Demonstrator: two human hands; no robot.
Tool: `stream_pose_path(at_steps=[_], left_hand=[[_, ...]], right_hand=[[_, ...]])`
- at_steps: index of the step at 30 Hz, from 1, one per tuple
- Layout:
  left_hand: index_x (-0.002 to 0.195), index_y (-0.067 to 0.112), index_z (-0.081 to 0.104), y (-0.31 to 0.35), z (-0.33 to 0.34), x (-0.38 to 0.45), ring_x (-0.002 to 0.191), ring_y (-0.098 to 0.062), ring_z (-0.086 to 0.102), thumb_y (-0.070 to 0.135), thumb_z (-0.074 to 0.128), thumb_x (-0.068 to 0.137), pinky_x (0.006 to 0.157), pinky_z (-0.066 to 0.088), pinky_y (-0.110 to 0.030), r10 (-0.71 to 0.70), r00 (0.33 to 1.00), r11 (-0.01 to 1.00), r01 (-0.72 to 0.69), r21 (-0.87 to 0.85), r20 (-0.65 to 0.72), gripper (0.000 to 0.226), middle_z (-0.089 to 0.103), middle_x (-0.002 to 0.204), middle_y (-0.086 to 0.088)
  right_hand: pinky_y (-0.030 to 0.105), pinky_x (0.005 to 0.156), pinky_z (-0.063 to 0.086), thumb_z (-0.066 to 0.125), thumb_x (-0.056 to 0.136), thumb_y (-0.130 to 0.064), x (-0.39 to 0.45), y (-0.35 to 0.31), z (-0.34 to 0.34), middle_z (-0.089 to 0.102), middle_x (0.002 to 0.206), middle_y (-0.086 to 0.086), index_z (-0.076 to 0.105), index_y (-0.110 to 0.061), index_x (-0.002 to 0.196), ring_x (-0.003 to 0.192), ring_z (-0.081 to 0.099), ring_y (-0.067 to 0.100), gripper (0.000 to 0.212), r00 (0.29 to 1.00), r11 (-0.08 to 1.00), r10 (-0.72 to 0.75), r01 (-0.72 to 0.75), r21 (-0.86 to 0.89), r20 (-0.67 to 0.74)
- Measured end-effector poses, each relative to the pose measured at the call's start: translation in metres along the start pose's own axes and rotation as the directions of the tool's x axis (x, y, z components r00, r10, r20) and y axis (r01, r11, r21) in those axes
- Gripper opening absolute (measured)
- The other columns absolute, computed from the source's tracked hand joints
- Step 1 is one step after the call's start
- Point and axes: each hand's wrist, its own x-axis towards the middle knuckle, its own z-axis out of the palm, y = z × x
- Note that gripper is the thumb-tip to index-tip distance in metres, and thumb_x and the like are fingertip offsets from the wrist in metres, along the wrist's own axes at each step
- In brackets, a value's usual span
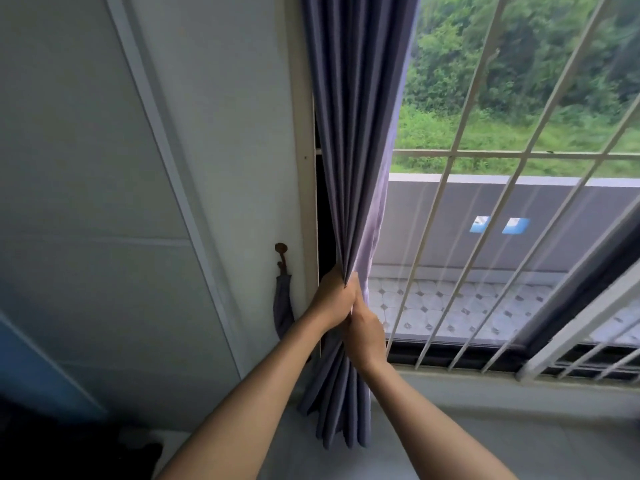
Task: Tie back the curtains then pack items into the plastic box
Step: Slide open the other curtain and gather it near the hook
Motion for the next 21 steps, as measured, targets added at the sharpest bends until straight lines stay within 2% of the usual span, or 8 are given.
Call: stream_pose_path(at_steps=[2,4,6,8,9,13,16,21], left_hand=[[0.126,0.018,0.053,-0.009,0.003,-0.001,0.103,-0.015,0.061,0.036,0.043,0.098,0.08,0.044,-0.018,0.016,1.0,0.999,-0.016,-0.034,0.014,0.036,0.063,0.114,0.0],[0.129,0.017,0.052,-0.022,0.005,-0.003,0.104,-0.013,0.062,0.05,0.05,0.092,0.081,0.046,-0.013,0.047,0.998,0.999,-0.047,-0.015,0.048,0.049,0.065,0.114,0.001],[0.13,0.02,0.05,-0.036,0.006,-0.008,0.103,-0.007,0.061,0.055,0.049,0.09,0.08,0.044,-0.007,0.052,0.997,0.998,-0.05,-0.029,0.059,0.053,0.064,0.114,0.005],[0.127,0.026,0.055,-0.047,0.007,-0.012,0.108,-0.005,0.059,0.059,0.038,0.092,0.088,0.044,-0.015,-0.005,1.0,0.982,0.01,-0.191,0.031,0.052,0.064,0.118,0.006],[0.124,0.026,0.059,-0.052,0.008,-0.013,0.109,-0.005,0.06,0.058,0.033,0.094,0.09,0.044,-0.019,-0.031,0.999,0.969,0.032,-0.245,0.007,0.051,0.065,0.118,0.005],[0.123,0.017,0.06,-0.054,0.011,-0.006,0.111,-0.016,0.06,0.035,0.032,0.103,0.097,0.047,-0.033,-0.007,0.993,0.983,-0.014,-0.184,-0.114,0.039,0.066,0.116,-0.005],[0.134,0.022,0.052,-0.054,0.011,0.007,0.11,-0.009,0.06,0.026,0.038,0.102,0.096,0.047,-0.023,0.081,0.988,0.996,-0.086,-0.032,-0.13,0.035,0.065,0.121,0.001],[0.138,0.014,0.046,-0.063,0.013,0.036,0.099,-0.016,0.065,0.008,0.053,0.095,0.08,0.05,-0.01,0.099,0.99,0.994,-0.094,0.052,-0.099,0.045,0.067,0.102,0.0]], right_hand=[[0.031,0.056,0.039,0.037,0.092,-0.004,-0.001,0.006,0.003,0.062,0.09,0.002,0.002,-0.037,0.151,0.07,0.058,0.026,0.076,1.0,1.0,-0.024,0.024,-0.01,-0.006],[0.032,0.06,0.044,0.035,0.095,-0.012,0.002,0.012,0.005,0.064,0.1,0.002,0.02,-0.031,0.149,0.079,0.062,0.028,0.058,0.998,0.998,-0.06,0.06,-0.001,-0.018],[0.032,0.062,0.044,0.032,0.096,-0.018,0.004,0.014,0.002,0.064,0.099,-0.001,0.043,-0.025,0.133,0.083,0.062,0.026,0.039,0.998,0.997,-0.067,0.067,0.028,0.011],[0.025,0.059,0.037,0.033,0.097,-0.018,0.004,0.015,-0.002,0.058,0.093,-0.008,0.048,-0.027,0.127,0.079,0.055,0.017,0.035,0.997,0.996,-0.065,0.063,0.058,0.036],[0.022,0.058,0.035,0.034,0.096,-0.016,0.003,0.016,-0.004,0.057,0.093,-0.008,0.047,-0.028,0.128,0.078,0.053,0.016,0.037,0.996,0.994,-0.085,0.083,0.066,0.032],[0.024,0.059,0.033,0.038,0.093,-0.008,0.0,0.026,-0.008,0.057,0.092,-0.004,0.049,-0.014,0.126,0.081,0.057,0.025,0.035,0.987,0.988,-0.155,0.153,0.034,0.049],[0.031,0.06,0.041,0.041,0.089,-0.003,0.001,0.028,-0.019,0.062,0.092,0.003,0.052,-0.011,0.124,0.08,0.058,0.029,0.037,0.986,0.987,-0.161,0.161,0.001,0.049],[0.022,0.053,0.029,0.042,0.085,0.001,-0.002,0.035,-0.034,0.057,0.088,0.003,0.056,-0.01,0.11,0.073,0.044,0.021,0.03,0.987,0.989,-0.146,0.146,0.006,0.073]])
